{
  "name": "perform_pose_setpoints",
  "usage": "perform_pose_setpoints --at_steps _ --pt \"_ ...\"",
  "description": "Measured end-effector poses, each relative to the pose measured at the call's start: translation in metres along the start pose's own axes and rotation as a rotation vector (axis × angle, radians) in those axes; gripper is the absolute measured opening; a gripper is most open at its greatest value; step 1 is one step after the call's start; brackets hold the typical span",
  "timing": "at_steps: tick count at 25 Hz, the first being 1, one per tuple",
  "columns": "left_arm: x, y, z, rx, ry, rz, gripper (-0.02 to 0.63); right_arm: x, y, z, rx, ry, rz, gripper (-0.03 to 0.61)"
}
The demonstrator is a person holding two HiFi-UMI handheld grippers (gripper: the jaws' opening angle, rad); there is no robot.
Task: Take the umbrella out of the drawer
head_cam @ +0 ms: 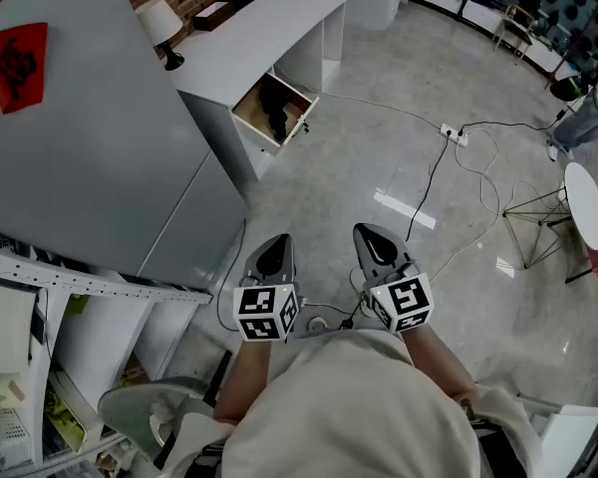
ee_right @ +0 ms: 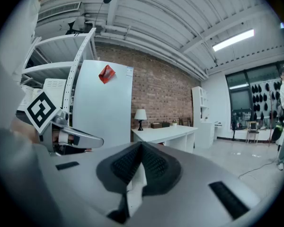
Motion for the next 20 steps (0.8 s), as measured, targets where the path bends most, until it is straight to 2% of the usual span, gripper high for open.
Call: perform_pose_setpoints --at_steps 10,20 --pt "-0.011 -0.006 0.001 0.027 -0.027 -0.013 0.011 -0.009 0.009 0.001 -0.003 -0.026 -0.003 -0.002" --pt "-0.022 0.009 -0.002 0.029 -0.019 0.027 0.011 -0.008 0.024 0.0 0.01 -0.026 0.009 -0.002"
Point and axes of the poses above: the fingertips, and each gripper's own axes: x forward along the fingers, y to its left, z out of its top, the point moved 10 cm from there along -x, backward along the fingers, and after that the axes turned 6 degrees about x, right-handed, at the moved point
